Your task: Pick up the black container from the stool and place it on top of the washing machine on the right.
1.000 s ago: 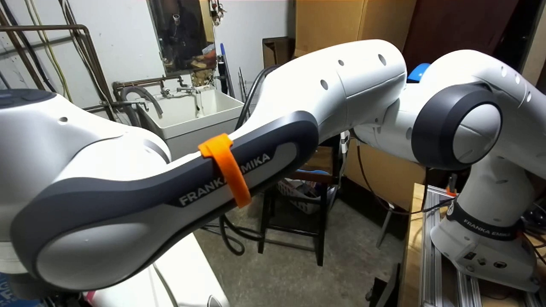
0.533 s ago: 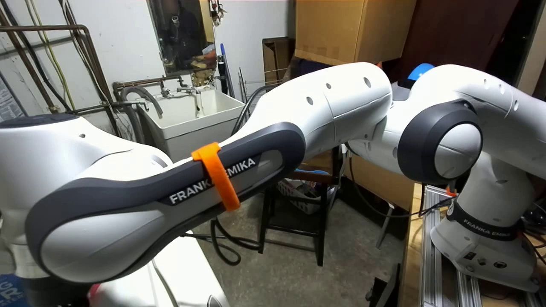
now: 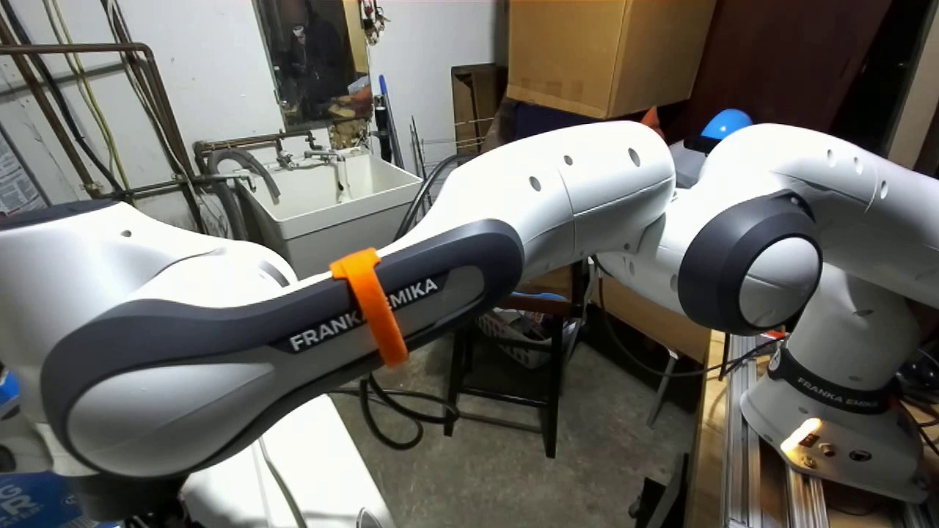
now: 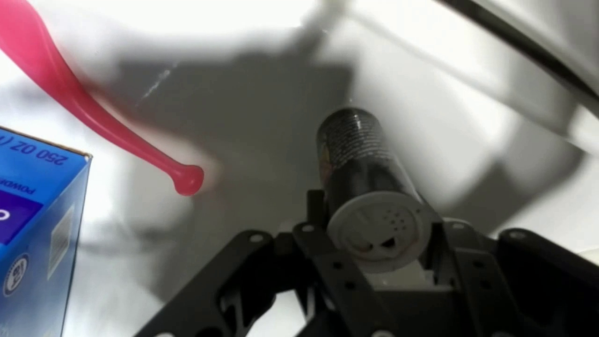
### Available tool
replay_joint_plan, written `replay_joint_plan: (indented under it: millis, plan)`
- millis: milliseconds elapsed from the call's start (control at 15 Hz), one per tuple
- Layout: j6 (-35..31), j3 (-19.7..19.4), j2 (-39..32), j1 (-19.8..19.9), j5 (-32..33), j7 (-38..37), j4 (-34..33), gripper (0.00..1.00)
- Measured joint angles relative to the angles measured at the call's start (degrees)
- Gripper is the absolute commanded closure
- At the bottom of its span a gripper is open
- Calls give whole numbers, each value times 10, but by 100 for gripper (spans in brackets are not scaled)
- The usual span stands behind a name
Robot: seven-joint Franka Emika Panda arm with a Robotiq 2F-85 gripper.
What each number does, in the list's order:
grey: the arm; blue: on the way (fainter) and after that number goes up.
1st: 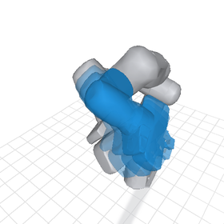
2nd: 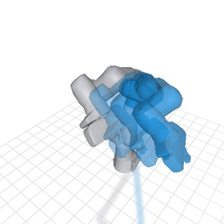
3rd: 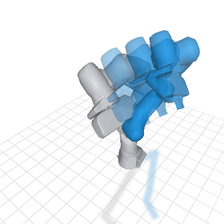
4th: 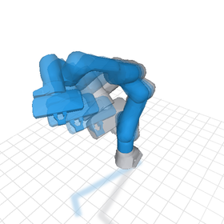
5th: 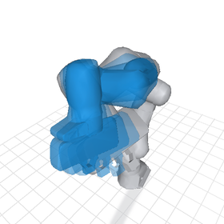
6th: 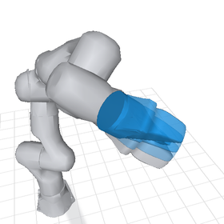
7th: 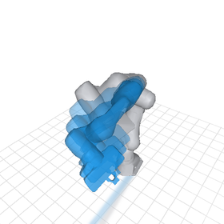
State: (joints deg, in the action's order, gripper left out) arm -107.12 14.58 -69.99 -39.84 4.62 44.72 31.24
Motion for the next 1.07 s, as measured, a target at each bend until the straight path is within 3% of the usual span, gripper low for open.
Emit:
replay_joint_plan:
  millis: [400, 1067]
  plan:
    - [64, -35, -6, -17, 4, 0, -30, 80]
    - [25, -77, -16, -29, 14, 2, -52, 80]
